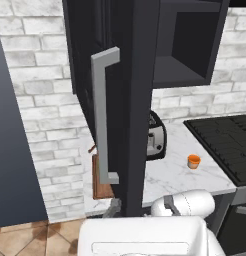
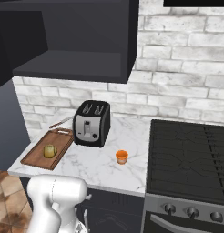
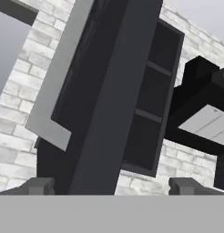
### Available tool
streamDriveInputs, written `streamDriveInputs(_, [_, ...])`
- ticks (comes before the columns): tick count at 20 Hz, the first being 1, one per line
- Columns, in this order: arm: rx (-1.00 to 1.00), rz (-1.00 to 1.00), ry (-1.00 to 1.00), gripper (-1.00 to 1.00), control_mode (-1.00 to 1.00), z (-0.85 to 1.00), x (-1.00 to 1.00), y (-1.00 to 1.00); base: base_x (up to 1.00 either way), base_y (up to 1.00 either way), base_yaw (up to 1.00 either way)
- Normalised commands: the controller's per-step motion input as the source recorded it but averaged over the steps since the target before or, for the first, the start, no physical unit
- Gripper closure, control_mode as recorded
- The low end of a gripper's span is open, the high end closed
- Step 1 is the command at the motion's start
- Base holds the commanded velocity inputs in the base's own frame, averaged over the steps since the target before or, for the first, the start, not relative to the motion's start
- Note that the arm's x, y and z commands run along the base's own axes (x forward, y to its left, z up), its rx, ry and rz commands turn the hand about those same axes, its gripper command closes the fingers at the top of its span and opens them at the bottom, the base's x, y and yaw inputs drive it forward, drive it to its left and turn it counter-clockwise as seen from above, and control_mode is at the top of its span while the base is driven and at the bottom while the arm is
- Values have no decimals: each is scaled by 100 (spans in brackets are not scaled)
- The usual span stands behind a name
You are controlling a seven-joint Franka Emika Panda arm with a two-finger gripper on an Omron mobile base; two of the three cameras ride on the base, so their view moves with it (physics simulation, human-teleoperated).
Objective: Pick the bread, place it on the cutting board, pick the jam, place it on the counter, and close the cabinet.
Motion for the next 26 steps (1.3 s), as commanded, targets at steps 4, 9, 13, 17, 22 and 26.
streamDriveInputs(4, [0,-5,-10,-100,-100,0,0,-39,0,0,0])
streamDriveInputs(9, [0,-4,-9,-100,-100,0,0,-43,0,0,0])
streamDriveInputs(13, [0,-2,-7,-100,-100,0,0,-50,0,0,0])
streamDriveInputs(17, [0,-2,-6,-100,-100,0,4,-51,0,0,0])
streamDriveInputs(22, [0,-1,-5,-100,-100,0,10,-50,0,0,0])
streamDriveInputs(26, [0,0,-2,-100,-100,0,24,-47,0,0,0])
